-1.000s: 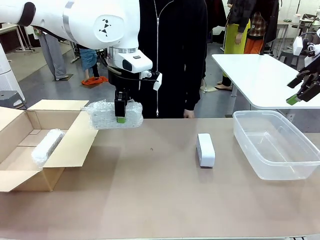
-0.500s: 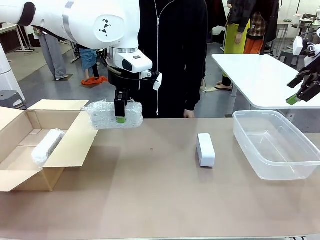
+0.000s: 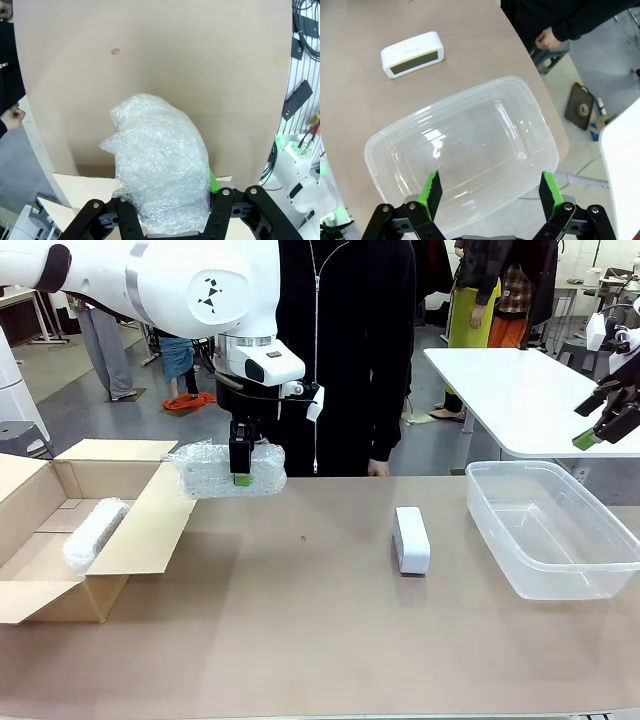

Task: Separate and place wrapped and unwrapped clocks.
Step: If the picked Digital clock is wrapped, place it in the Package Box ; if not, place it in the Organizing box.

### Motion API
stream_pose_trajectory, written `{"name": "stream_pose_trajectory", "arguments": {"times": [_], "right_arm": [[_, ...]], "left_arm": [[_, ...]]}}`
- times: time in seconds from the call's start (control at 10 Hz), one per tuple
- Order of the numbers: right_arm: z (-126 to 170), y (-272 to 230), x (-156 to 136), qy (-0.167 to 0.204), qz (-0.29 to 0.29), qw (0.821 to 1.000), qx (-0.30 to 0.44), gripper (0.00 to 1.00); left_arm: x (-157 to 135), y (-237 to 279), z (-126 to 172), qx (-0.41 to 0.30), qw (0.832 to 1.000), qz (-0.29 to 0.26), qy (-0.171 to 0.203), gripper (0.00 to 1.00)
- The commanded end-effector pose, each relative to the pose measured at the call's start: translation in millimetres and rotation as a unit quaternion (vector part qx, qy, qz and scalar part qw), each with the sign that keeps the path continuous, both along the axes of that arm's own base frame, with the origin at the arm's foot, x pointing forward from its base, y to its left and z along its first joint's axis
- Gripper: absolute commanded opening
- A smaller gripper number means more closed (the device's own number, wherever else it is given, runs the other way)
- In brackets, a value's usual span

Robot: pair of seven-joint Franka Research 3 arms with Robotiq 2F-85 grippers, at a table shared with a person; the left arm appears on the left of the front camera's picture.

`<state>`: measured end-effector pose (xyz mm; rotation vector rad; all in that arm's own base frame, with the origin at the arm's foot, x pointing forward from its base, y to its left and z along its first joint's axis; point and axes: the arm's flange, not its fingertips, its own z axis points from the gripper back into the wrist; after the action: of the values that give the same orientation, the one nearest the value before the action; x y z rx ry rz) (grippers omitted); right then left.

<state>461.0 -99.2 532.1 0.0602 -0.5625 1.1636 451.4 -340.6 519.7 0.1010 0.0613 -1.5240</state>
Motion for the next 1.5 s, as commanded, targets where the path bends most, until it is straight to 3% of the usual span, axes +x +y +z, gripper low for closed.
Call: {"name": "stream_pose_trajectory", "arguments": {"times": [0.0,0.2,0.3,1.0,1.4], "right_arm": [[-1.5,-0.9,1.0,0.0,0.004,1.0,0.007,1.0],[-1.5,-0.9,1.0,0.0,0.004,1.0,0.007,1.0],[-1.5,-0.9,1.0,0.0,0.004,1.0,0.007,1.0],[-1.5,-0.9,1.0,0.0,0.004,1.0,0.007,1.0],[-1.5,-0.9,1.0,0.0,0.004,1.0,0.007,1.0]], "left_arm": [[-2.2,-1.0,2.8,0.0,1.0,0.008,-0.004,0.35],[-2.2,-1.0,2.8,0.0,1.0,0.008,-0.004,0.35],[0.0,0.0,0.0,0.0,1.0,0.0,0.0,0.54],[-9.9,76.1,26.1,-0.012,0.989,0.139,-0.049,0.54],[-17.8,148.9,33.4,-0.055,0.968,0.228,-0.093,0.54]]}}
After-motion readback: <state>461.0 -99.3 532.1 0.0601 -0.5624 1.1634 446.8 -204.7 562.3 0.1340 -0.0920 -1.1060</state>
